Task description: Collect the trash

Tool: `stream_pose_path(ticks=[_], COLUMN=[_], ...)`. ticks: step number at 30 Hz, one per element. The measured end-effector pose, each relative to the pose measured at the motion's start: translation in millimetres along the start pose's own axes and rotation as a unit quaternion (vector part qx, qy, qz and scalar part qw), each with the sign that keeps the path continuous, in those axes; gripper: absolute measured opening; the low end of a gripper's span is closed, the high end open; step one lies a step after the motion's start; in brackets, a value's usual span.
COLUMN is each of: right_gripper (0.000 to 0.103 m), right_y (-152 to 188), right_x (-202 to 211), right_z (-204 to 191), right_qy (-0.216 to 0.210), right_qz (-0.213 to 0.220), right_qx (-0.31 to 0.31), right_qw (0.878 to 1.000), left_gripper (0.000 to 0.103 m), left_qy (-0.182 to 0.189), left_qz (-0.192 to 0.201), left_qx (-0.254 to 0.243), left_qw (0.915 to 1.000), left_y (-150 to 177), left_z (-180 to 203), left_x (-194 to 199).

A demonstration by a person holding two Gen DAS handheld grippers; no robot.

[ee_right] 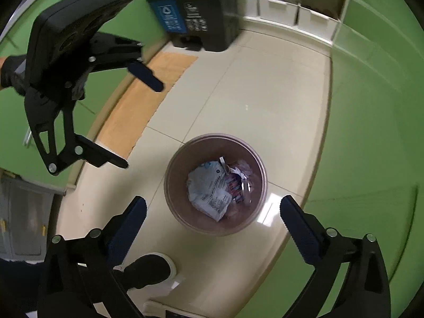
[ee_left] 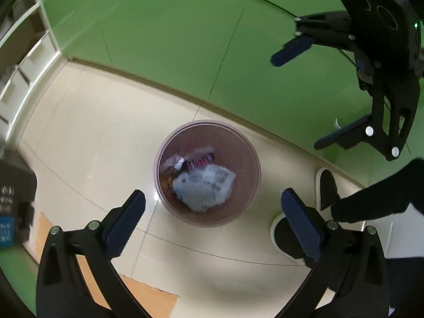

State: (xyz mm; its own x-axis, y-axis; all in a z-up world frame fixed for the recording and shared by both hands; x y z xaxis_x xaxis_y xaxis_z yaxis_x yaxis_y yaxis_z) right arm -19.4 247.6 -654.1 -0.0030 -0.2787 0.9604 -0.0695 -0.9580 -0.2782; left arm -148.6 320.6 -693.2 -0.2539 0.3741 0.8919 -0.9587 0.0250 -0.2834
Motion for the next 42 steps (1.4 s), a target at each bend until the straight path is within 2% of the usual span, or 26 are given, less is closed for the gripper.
stream_pose_path(ticks=[5, 11, 19, 27, 32, 36, 42], right_gripper=[0.097, 0.097, 0.097, 0.097, 0.097, 0.097, 0.097], right_y=[6, -8, -29, -52, -61, -58, -34], right_x=[16, 44, 116, 235, 319, 384, 469], right_z=[4, 0, -10, -27, -29, -22, 3], right_qy=[-0.005, -0.019, -0.017, -0.007, 0.018, 0.039, 0.091], right_qz=[-0.009, -0.009, 0.014, 0.048, 0.081, 0.110, 0.149], right_qx=[-0.031, -0.062, -0.090, -0.115, -0.140, -0.172, -0.226], right_qw=[0.999, 0.998, 0.996, 0.992, 0.987, 0.978, 0.959], left_gripper=[0.100, 0.100, 0.100, 0.100, 0.100, 0.100, 0.100], left_qy=[-0.011, -0.025, -0.067, -0.104, -0.131, -0.147, -0.144], left_qz=[0.005, 0.023, 0.050, 0.080, 0.112, 0.140, 0.196], left_qx=[0.041, 0.086, 0.133, 0.152, 0.150, 0.137, 0.104], left_qw=[0.9991, 0.9957, 0.9877, 0.9796, 0.9735, 0.9695, 0.9644], left_y=[0, -8, -22, -45, -70, -97, -145], left_z=[2, 17, 42, 93, 130, 166, 226], left_x=[22, 65, 137, 238, 311, 366, 431])
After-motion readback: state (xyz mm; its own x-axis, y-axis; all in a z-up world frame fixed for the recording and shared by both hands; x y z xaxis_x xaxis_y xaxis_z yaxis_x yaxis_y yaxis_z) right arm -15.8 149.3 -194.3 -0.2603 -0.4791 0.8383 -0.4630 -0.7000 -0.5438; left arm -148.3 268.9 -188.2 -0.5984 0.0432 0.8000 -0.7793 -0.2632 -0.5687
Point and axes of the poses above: each gripper's, at about its wrist camera, not at the fingertips, and x roughly against the way its jaws point, z to its right, y to its underside, the point moved 6 cm from there along -x, roughly the way its jaws point, and after that the axes turned 8 degrees about y, right-handed, at the moved point
